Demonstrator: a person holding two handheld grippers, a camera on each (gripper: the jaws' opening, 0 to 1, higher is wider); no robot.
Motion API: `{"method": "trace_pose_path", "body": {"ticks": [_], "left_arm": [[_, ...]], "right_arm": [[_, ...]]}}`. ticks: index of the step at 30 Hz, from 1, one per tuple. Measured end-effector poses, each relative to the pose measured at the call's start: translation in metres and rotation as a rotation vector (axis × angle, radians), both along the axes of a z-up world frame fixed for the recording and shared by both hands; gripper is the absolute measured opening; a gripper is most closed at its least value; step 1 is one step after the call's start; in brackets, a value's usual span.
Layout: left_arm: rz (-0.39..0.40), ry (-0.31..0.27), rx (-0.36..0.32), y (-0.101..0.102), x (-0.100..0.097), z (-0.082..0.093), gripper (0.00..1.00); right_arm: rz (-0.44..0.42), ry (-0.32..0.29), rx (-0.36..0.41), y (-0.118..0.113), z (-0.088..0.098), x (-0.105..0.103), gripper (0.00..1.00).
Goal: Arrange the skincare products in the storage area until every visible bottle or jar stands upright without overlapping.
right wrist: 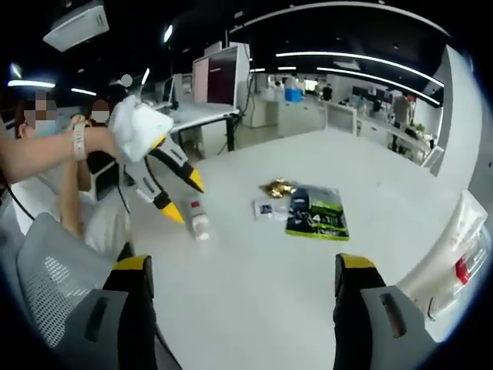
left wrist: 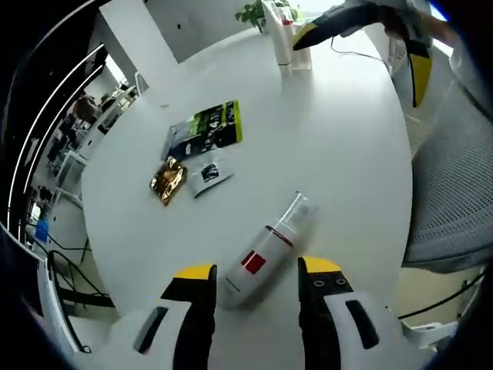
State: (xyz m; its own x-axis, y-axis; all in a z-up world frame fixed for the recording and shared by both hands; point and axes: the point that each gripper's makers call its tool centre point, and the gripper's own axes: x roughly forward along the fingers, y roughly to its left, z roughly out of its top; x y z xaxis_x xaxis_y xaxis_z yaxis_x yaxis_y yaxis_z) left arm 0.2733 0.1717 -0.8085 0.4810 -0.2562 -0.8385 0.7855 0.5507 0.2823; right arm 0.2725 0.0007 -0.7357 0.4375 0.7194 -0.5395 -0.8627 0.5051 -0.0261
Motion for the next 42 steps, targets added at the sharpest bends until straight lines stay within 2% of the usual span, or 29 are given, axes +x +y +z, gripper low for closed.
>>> {"method": "trace_pose_path", "body": {"ticks": [3, 10, 22, 33, 42], "left_arm": [[-0.035, 0.029, 0.050, 0.004, 0.001, -0.005, 0.39], [-0.092, 0.072, 0.057, -0.003, 0.007, -0.013, 0.35], [-0.168, 0.150, 0.132, -0.001, 0.010, -0.020, 0.29], [-0.207, 0.234, 0.137, -0.007, 0.008, -0.022, 0.27], [-0.273, 0.312, 0.201, -0.013, 0.007, -0.025, 0.25]], "right_arm": [[-0.005, 0.003, 0.004, -0.001, 0.000, 0.002, 0.97], [-0.015, 0.009, 0.006, -0.004, 0.000, 0.003, 0.96], [-0.043, 0.030, 0.020, -0.012, -0.002, 0.005, 0.95], [-0.082, 0.040, 0.032, -0.025, -0.004, 0.009, 0.94], [-0.109, 0.049, 0.039, -0.032, -0.004, 0.012, 0.92]]}}
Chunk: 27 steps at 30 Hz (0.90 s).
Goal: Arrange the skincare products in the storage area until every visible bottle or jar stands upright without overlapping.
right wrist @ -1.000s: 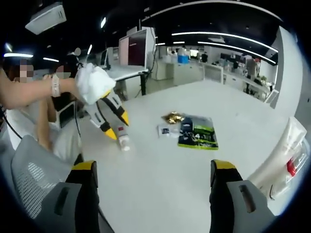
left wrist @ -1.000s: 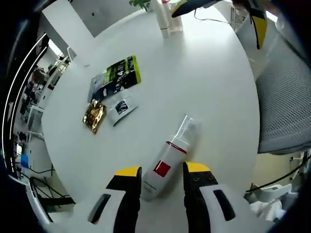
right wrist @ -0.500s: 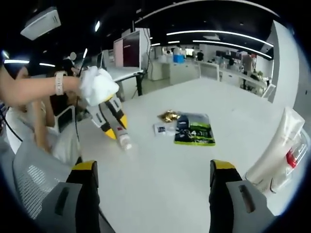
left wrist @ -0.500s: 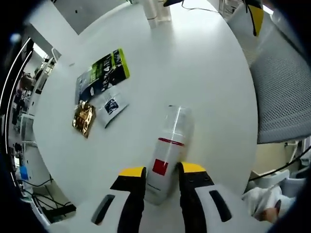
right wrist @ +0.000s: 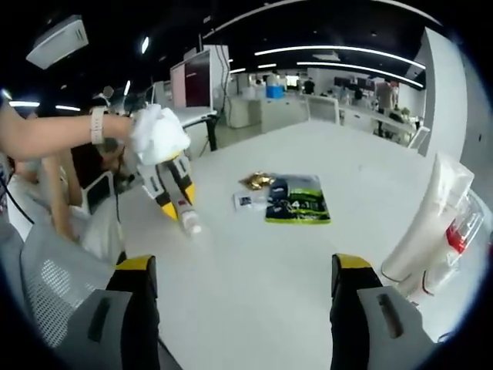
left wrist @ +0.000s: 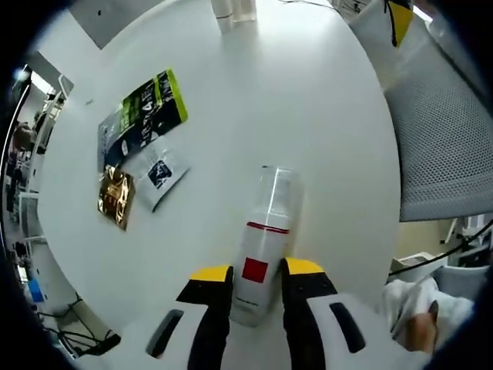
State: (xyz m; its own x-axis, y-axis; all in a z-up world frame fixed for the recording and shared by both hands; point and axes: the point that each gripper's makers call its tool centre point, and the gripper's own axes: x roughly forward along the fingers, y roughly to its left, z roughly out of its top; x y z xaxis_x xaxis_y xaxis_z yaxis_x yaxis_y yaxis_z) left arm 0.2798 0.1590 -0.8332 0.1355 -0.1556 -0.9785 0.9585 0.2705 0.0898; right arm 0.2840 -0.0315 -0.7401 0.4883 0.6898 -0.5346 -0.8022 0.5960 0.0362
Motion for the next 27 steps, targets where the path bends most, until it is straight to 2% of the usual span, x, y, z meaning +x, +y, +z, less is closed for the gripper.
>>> {"method": "trace_pose_path", "body": {"ticks": [6, 16, 18, 20, 21, 22, 24, 26, 27], "left_arm": [[-0.025, 0.087, -0.001, 0.000, 0.002, -0.004, 0.24], [-0.118, 0.112, 0.084, -0.004, -0.002, -0.005, 0.23], [-0.116, 0.111, 0.085, 0.000, -0.001, -0.004, 0.22], [-0.082, 0.110, 0.080, 0.000, -0.003, -0.004, 0.21], [-0.032, 0.103, 0.081, 0.001, -0.004, -0.003, 0.20], [-0.041, 0.096, 0.079, 0.000, -0.004, -0.003, 0.20], [-0.036, 0.054, 0.090, -0.001, -0.006, -0.002, 0.19], [-0.044, 0.028, 0.074, -0.004, -0.008, -0.001, 0.19], [-0.015, 0.012, 0.041, -0.007, -0.009, 0.000, 0.19]], "right_arm": [[0.005, 0.003, 0.004, 0.001, -0.001, -0.002, 0.91], [-0.006, 0.008, 0.007, -0.003, -0.002, -0.001, 0.90], [-0.008, 0.006, 0.010, -0.003, -0.002, -0.001, 0.90], [-0.011, 0.006, 0.015, -0.005, -0.001, -0.002, 0.90], [-0.013, 0.006, 0.016, -0.006, -0.002, -0.002, 0.89], [-0.019, 0.010, 0.019, -0.009, -0.003, -0.002, 0.89], [-0.029, 0.014, 0.027, -0.011, -0.004, -0.003, 0.86], [-0.042, 0.034, 0.043, -0.014, -0.006, -0.005, 0.85], [-0.044, 0.038, 0.046, -0.014, -0.007, -0.005, 0.85]]}}
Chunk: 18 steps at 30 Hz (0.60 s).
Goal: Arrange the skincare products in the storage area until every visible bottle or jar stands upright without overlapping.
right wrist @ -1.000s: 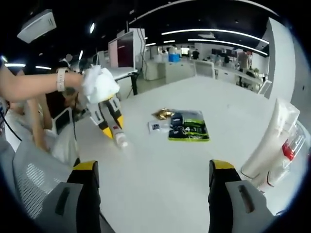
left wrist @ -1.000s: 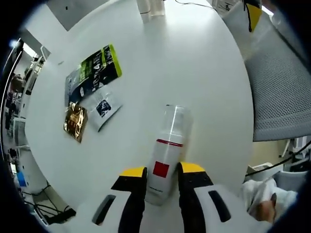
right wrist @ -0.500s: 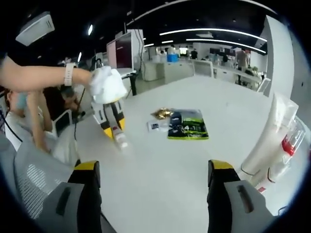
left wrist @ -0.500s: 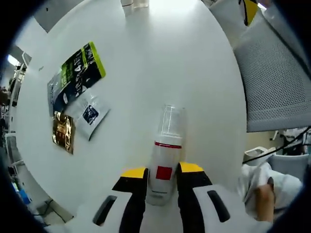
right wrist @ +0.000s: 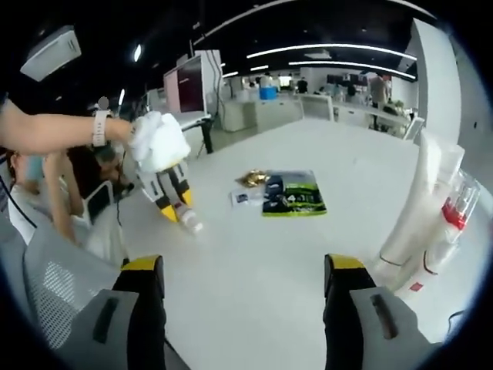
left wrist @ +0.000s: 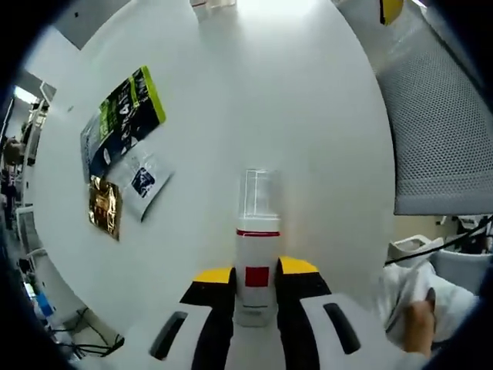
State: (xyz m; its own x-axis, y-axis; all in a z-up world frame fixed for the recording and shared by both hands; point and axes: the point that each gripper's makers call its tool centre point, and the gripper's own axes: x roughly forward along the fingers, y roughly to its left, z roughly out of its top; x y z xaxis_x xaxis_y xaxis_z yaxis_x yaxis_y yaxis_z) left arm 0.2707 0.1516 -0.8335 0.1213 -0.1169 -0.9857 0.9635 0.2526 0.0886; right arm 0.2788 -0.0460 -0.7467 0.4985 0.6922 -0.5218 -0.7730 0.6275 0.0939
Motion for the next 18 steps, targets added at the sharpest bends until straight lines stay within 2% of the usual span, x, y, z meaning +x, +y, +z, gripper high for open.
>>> {"method": "trace_pose_path", "body": {"ticks": [3, 5, 9, 12, 15, 18], "left_arm": [[0.073, -0.037, -0.082, -0.006, 0.002, 0.000, 0.19], [0.079, -0.062, -0.085, -0.005, 0.001, 0.002, 0.19], [0.094, -0.107, -0.117, -0.016, -0.001, 0.004, 0.19], [0.058, -0.143, -0.131, -0.032, -0.002, 0.005, 0.19], [0.069, -0.181, -0.201, -0.057, 0.000, 0.013, 0.19], [0.066, -0.208, -0.253, -0.078, 0.002, 0.017, 0.19]], "right_arm": [[-0.005, 0.010, 0.006, -0.002, -0.003, -0.002, 0.84], [-0.011, 0.019, 0.017, -0.003, -0.003, -0.003, 0.82], [-0.022, 0.049, 0.056, -0.004, -0.004, -0.006, 0.77], [-0.029, 0.056, 0.050, -0.007, -0.007, -0.007, 0.75], [-0.069, 0.095, 0.111, -0.010, -0.007, -0.007, 0.71], [-0.100, 0.111, 0.134, -0.018, -0.007, -0.004, 0.69]]}}
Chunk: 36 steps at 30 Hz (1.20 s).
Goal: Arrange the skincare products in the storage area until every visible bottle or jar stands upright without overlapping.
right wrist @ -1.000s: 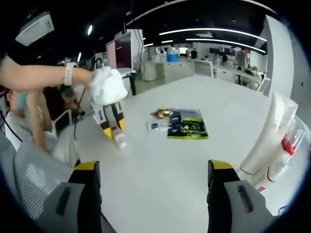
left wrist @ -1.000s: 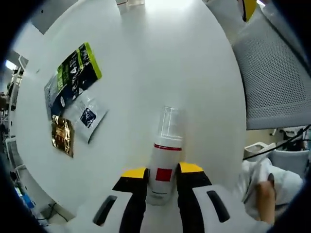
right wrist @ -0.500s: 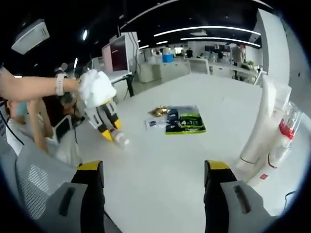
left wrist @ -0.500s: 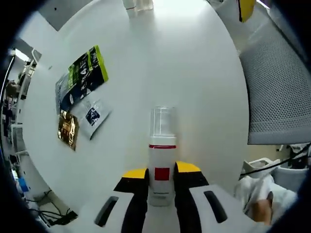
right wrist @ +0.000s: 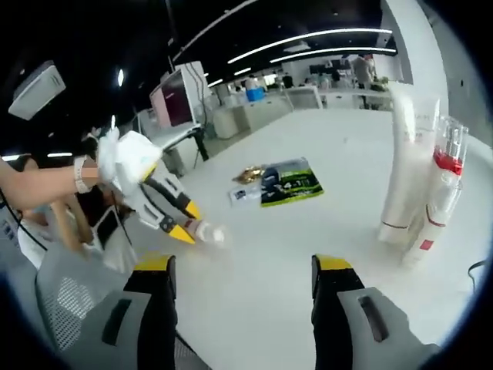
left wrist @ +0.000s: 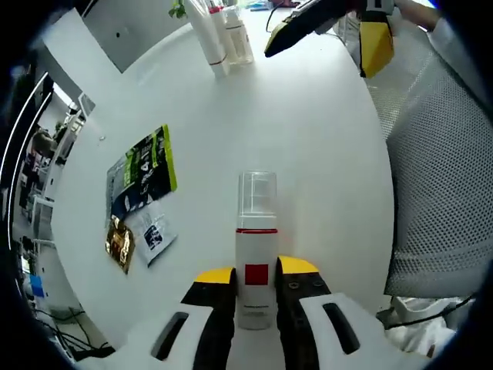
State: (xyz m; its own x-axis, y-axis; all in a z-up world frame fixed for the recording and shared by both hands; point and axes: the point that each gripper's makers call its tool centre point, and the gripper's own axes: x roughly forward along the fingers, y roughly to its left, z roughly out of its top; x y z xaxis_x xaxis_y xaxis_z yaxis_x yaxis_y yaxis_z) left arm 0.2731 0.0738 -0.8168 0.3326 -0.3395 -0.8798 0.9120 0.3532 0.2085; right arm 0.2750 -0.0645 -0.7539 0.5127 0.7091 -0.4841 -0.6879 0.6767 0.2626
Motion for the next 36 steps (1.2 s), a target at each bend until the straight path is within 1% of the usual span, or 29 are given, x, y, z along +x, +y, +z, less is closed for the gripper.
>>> {"method": "trace_pose_path", "body": {"ticks": [2, 5, 6, 7, 9, 12, 13, 15, 16, 19, 23, 24, 27, 28, 29, 31, 32, 34, 36], "left_arm": [[0.005, -0.009, -0.041, -0.011, 0.001, 0.002, 0.19], [0.010, -0.025, -0.079, -0.027, 0.003, 0.005, 0.19], [0.014, -0.029, -0.101, -0.034, 0.003, 0.007, 0.19], [0.019, -0.034, -0.118, -0.037, 0.004, 0.007, 0.19], [0.033, -0.041, -0.162, -0.048, 0.006, 0.013, 0.19], [0.041, -0.068, -0.234, -0.062, 0.009, 0.026, 0.19], [0.046, -0.083, -0.261, -0.073, 0.009, 0.036, 0.19], [0.049, -0.111, -0.294, -0.078, 0.014, 0.043, 0.19], [0.047, -0.119, -0.308, -0.082, 0.014, 0.046, 0.19], [0.058, -0.150, -0.369, -0.096, 0.014, 0.060, 0.19], [0.072, -0.191, -0.446, -0.114, 0.014, 0.078, 0.19], [0.075, -0.204, -0.460, -0.118, 0.015, 0.082, 0.19], [0.093, -0.219, -0.498, -0.123, 0.017, 0.090, 0.19], [0.108, -0.212, -0.521, -0.126, 0.018, 0.093, 0.19], [0.111, -0.228, -0.539, -0.129, 0.019, 0.098, 0.19], [0.117, -0.239, -0.601, -0.137, 0.018, 0.109, 0.19], [0.128, -0.246, -0.620, -0.138, 0.018, 0.112, 0.19], [0.136, -0.257, -0.615, -0.138, 0.019, 0.114, 0.19], [0.144, -0.276, -0.614, -0.140, 0.019, 0.116, 0.19]], "right_arm": [[-0.024, 0.014, 0.017, -0.004, 0.000, 0.002, 0.67], [-0.046, 0.014, 0.034, -0.008, 0.002, 0.005, 0.62], [-0.047, 0.017, 0.038, -0.008, 0.001, 0.005, 0.61], [-0.049, 0.021, 0.042, -0.008, 0.000, 0.005, 0.61], [-0.054, 0.027, 0.052, -0.008, 0.003, 0.005, 0.59], [-0.067, 0.036, 0.088, -0.006, 0.004, 0.006, 0.56], [-0.081, 0.032, 0.097, -0.007, 0.006, 0.008, 0.56], [-0.085, 0.002, 0.077, -0.008, 0.009, 0.011, 0.53], [-0.086, -0.004, 0.083, -0.008, 0.011, 0.011, 0.52], [-0.128, 0.018, 0.204, -0.007, 0.030, 0.015, 0.48], [-0.141, 0.004, 0.227, -0.007, 0.038, 0.018, 0.44], [-0.143, 0.003, 0.242, -0.006, 0.041, 0.018, 0.43], [-0.164, -0.001, 0.278, -0.008, 0.049, 0.022, 0.39], [-0.165, -0.002, 0.285, -0.008, 0.049, 0.023, 0.38], [-0.167, 0.002, 0.294, -0.009, 0.050, 0.024, 0.36], [-0.175, 0.009, 0.310, -0.011, 0.050, 0.025, 0.35], [-0.176, 0.011, 0.314, -0.012, 0.050, 0.025, 0.34], [-0.186, 0.012, 0.339, -0.013, 0.054, 0.026, 0.33], [-0.189, 0.004, 0.338, -0.014, 0.056, 0.026, 0.33]]}}
